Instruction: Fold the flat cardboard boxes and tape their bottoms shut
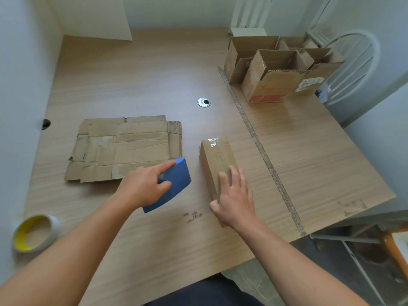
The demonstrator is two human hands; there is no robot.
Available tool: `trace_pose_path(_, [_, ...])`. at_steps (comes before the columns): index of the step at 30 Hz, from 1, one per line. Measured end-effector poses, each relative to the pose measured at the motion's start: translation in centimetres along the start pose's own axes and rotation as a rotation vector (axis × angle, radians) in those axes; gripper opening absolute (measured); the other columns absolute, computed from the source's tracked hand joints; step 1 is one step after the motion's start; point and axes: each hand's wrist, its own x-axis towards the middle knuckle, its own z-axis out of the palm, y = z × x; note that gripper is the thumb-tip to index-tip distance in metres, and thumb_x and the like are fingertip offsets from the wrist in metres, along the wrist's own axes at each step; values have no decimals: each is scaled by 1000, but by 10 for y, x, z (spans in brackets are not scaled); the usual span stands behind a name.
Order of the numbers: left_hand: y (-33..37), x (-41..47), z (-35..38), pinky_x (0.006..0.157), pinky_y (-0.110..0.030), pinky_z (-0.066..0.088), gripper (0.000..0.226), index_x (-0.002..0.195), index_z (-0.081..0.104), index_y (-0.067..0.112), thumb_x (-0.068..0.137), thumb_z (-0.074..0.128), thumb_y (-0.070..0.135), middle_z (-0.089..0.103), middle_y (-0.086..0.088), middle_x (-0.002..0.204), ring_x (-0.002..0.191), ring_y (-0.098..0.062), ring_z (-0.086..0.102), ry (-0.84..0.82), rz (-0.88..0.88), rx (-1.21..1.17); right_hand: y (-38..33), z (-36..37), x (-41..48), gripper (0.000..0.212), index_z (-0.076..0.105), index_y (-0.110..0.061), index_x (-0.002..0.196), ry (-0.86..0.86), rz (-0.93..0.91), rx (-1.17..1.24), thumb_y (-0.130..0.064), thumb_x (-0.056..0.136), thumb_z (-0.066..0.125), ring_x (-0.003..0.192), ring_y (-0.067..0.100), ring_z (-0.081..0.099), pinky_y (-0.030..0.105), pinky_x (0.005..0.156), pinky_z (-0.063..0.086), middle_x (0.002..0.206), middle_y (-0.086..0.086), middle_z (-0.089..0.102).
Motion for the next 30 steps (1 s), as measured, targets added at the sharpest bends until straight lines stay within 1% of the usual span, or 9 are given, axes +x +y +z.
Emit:
trace_pose_path(3, [-6, 0, -2, 72, -40, 55, 58, 144, 30, 59, 91, 48, 40, 68, 3, 102, 76, -15, 59, 15, -7, -25, 3, -4, 2, 73, 18, -28, 146, -39, 3, -50, -41, 87, 59, 151, 31, -7, 48, 113, 27, 161, 10, -7])
trace_pose_path(7, [-1, -4, -2, 74, -38, 55, 58, 144, 30, 58, 92, 48, 39, 68, 4, 106, 79, -14, 58, 10, -1, -21, 13, -7, 4, 68, 16, -27, 147, -68, -54, -85, -34, 93, 57, 151, 31, -10, 49, 117, 21, 162, 10, -9])
trace_pose_path(13, [9, -7, -2, 67, -35, 53, 57, 143, 30, 59, 92, 48, 40, 68, 5, 93, 72, -13, 58, 20, 7, -21, 47, -15, 10, 69, 21, -33, 139, -120, -232, -92, -20, 86, 64, 152, 25, -4, 51, 121, 11, 161, 3, -3])
trace_pose_path(16, [18, -6, -3, 65, -33, 51, 58, 143, 31, 59, 92, 50, 39, 64, 5, 89, 74, -13, 57, 44, -8, -55, 65, -27, 12, 73, 21, -40, 144, -174, -298, -106, -26, 87, 66, 152, 22, 1, 45, 123, 6, 161, -1, -1])
trace_pose_path(20, [31, -5, -4, 63, -31, 49, 57, 143, 32, 59, 92, 51, 39, 63, 5, 92, 75, -13, 56, 75, -51, -85, 68, -40, 16, 71, 25, -41, 139, -144, -312, -146, -58, 83, 65, 140, 23, 19, 43, 112, 28, 154, -3, 14])
trace_pose_path(22, [37, -8, -2, 63, -31, 49, 57, 142, 33, 59, 92, 52, 40, 62, 5, 90, 73, -12, 55, 99, -70, -99, 59, -42, 18, 75, 23, -40, 142, -112, -278, -110, -64, 82, 63, 134, 25, 25, 43, 105, 37, 149, -2, 18])
trace_pose_path(24, [42, -10, 1, 65, -33, 51, 57, 142, 34, 59, 92, 54, 39, 61, 5, 90, 74, -12, 55, 112, -90, -120, 50, -41, 22, 83, 12, -45, 149, -105, -244, -89, -60, 85, 63, 134, 27, 25, 44, 103, 39, 154, 0, 13])
trace_pose_path(26, [45, -14, 3, 67, -35, 53, 57, 141, 36, 58, 92, 55, 38, 61, 4, 93, 76, -13, 55, 123, -116, -151, 46, -42, 29, 86, 4, -46, 152, -166, -225, -95, -52, 89, 61, 136, 28, 22, 46, 105, 37, 159, 0, 3])
trace_pose_path(30, [44, -22, 5, 69, -35, 53, 57, 141, 37, 58, 92, 56, 37, 60, 6, 100, 80, -11, 55, 164, -184, -168, 59, -52, 46, 79, 9, -44, 153, -227, -346, -198, -33, 92, 59, 143, 28, 14, 52, 112, 26, 161, -5, 0])
